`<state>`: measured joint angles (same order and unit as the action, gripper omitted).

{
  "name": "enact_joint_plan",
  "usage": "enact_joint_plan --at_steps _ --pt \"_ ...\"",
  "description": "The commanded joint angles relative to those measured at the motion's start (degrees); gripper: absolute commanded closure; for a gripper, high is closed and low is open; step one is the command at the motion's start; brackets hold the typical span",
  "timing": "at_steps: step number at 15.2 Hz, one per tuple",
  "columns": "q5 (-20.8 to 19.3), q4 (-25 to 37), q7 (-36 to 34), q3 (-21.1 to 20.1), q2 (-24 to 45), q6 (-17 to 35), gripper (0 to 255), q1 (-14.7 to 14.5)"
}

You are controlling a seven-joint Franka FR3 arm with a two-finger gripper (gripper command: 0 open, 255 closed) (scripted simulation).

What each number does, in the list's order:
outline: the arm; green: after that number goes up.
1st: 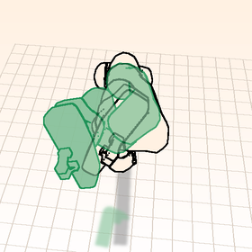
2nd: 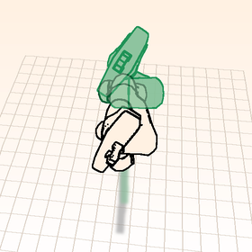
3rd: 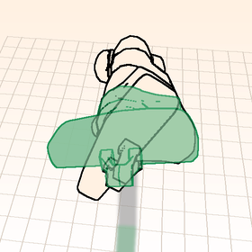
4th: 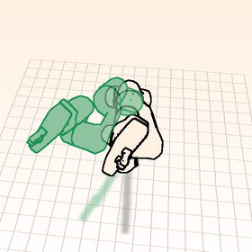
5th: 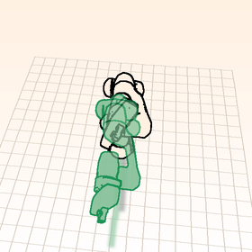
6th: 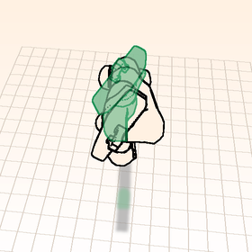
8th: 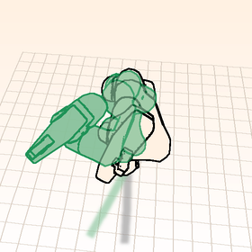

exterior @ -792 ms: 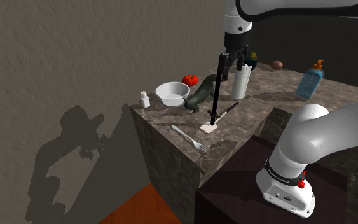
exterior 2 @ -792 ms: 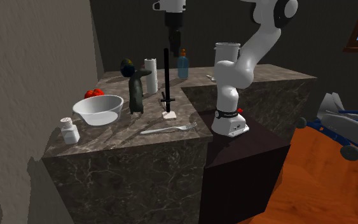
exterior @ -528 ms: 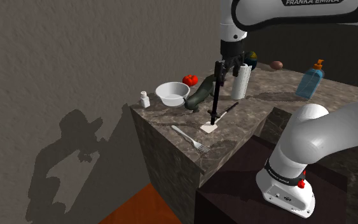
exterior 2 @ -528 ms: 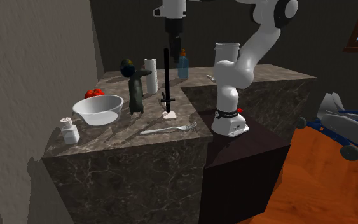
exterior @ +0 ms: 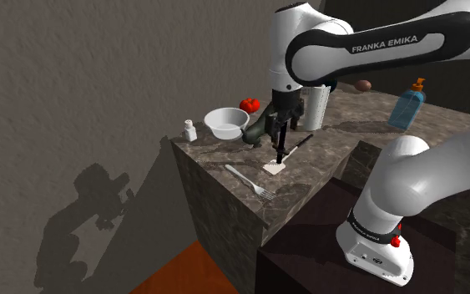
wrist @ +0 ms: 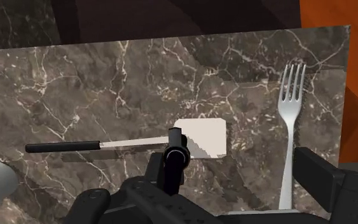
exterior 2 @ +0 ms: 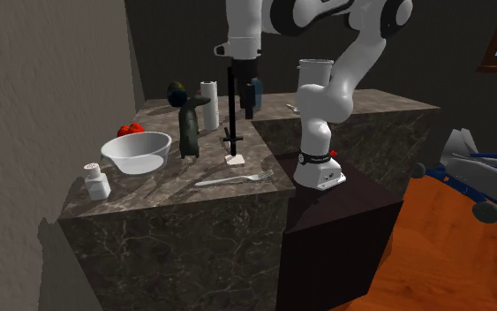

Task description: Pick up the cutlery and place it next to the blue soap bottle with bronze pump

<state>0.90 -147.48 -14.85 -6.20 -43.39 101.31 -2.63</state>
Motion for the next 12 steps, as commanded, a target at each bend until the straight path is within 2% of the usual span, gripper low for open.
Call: enact_joint_plan --at_steps 1,12 --pt "1.59 -1.56 -1.74 -1.55 2.26 3.68 0 -0.90" --pt "8.75 -6.35 -9.70 -9.67 16.78 22.59 0 -5.61"
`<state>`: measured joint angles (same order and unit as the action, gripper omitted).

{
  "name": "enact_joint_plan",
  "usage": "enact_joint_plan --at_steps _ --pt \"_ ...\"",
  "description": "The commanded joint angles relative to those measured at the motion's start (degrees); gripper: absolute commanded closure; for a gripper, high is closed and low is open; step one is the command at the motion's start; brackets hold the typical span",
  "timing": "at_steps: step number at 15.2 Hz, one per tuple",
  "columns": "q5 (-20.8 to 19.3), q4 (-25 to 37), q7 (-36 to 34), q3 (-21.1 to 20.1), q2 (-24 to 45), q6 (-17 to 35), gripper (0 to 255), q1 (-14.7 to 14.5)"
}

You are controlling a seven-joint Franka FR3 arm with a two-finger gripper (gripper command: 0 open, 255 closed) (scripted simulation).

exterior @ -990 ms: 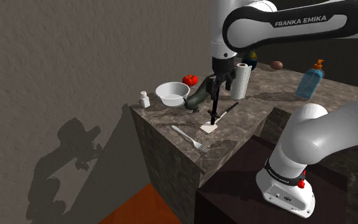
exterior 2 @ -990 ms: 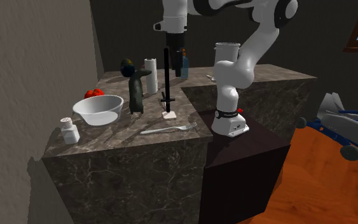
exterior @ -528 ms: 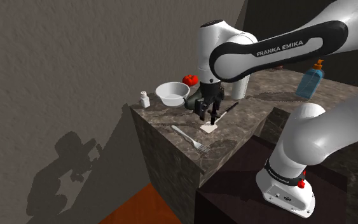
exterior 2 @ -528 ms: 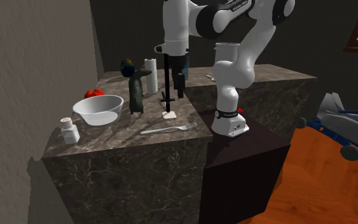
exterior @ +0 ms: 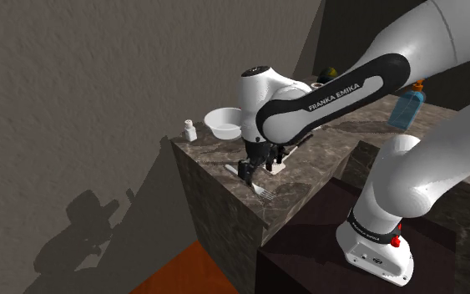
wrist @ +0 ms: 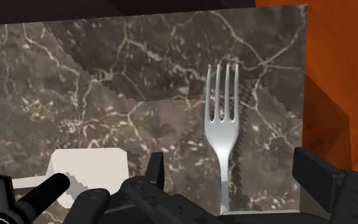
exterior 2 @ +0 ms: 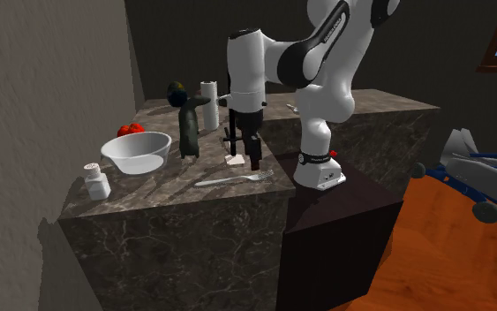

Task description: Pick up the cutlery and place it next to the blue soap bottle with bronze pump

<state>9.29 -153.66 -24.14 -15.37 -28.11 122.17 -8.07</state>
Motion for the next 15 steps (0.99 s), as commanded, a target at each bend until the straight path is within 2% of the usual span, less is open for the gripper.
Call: enact_joint_plan --at_steps 1,8,15 --pt "0.40 -0.65 -0.43 -0.62 1.96 2.67 0 -0.18" --pt "0.61 -3.52 -0.62 -1.45 5.55 9.10 0 -0.13" --pt "0.61 -3.52 -0.61 -1.45 5.54 9.08 0 -0.13"
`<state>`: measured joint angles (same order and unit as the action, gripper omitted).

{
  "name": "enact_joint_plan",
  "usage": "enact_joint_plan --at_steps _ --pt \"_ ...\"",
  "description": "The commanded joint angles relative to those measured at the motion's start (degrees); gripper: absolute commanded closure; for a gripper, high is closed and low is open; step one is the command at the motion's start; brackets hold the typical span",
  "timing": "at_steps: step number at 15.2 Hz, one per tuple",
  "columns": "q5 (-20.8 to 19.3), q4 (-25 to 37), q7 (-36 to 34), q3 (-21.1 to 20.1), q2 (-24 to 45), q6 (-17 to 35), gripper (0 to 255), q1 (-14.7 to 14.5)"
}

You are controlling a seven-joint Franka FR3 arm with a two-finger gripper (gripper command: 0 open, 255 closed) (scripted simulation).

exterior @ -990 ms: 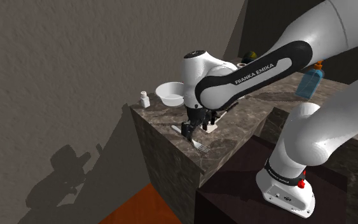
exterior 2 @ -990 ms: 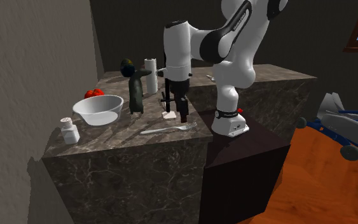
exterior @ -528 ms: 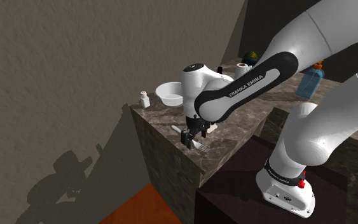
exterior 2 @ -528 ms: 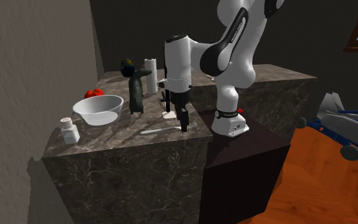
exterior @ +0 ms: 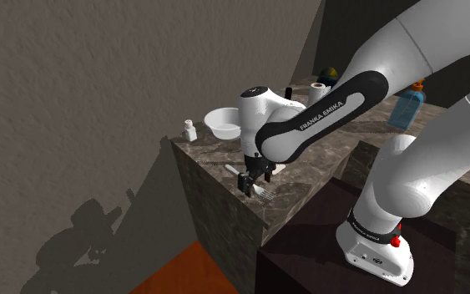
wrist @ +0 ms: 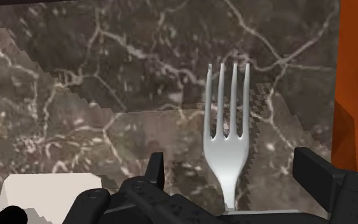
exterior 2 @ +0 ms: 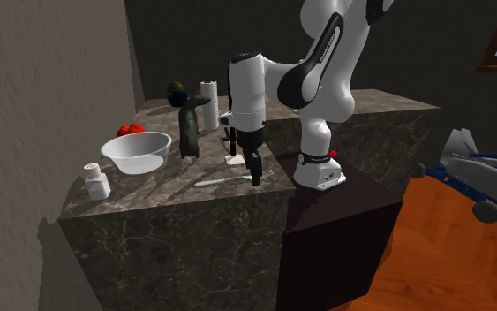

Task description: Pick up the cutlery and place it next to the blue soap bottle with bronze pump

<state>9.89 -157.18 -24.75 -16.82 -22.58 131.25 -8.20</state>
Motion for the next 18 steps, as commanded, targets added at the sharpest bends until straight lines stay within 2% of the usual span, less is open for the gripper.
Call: enact_joint_plan --at_steps 1,10,18 --pt "0.00 0.00 0.00 0.00 0.00 0.00 255 0.00" --pt "0.03 0.00 0.02 -0.06 0.00 0.01 255 0.05" --pt "-0.08 3.12 0.24 0.95 -4.81 -7.90 255 -0.12"
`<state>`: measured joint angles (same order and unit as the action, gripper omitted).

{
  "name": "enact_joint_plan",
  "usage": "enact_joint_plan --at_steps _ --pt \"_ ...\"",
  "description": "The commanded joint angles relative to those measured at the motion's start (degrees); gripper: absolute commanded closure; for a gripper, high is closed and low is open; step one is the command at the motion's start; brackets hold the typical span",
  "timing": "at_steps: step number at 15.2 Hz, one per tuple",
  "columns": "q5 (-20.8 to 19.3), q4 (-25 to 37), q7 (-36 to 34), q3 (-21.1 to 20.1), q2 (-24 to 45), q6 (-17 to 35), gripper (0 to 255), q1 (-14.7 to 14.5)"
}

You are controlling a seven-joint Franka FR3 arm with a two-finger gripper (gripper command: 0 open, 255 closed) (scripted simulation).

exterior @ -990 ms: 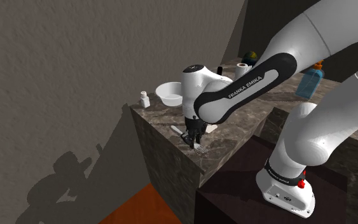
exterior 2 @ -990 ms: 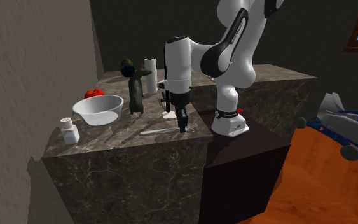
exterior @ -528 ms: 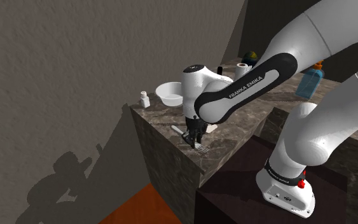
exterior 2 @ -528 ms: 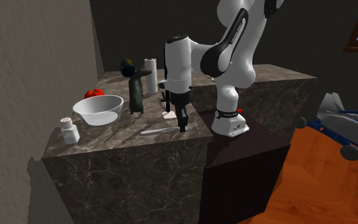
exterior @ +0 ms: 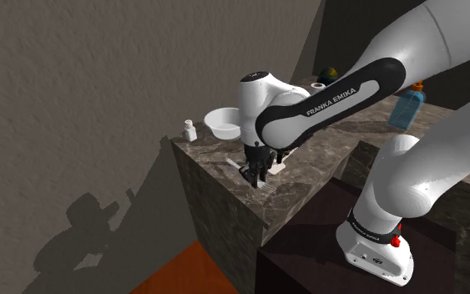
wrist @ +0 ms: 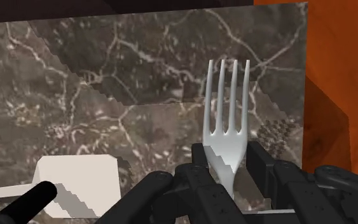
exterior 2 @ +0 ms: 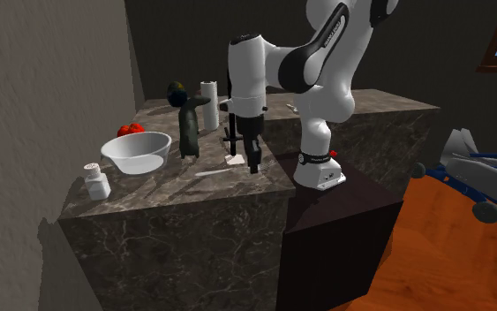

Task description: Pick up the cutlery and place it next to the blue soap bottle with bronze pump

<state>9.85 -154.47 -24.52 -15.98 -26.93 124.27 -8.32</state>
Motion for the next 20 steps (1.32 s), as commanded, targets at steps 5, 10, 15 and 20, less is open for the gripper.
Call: enact_joint_plan --at_steps 5,10,15,20 --pt "-0.27 2.80 0.05 0.72 -2.77 -5.60 255 -0.01" --pt "-0.57 5.48 0.04 1.30 -4.58 -10.08 255 0.03" --pt "-0.89 8.44 0.00 1.83 -5.93 -14.38 255 0.11" --pt "-1.23 11.66 -0.07 2.33 -6.85 -18.52 255 0.22"
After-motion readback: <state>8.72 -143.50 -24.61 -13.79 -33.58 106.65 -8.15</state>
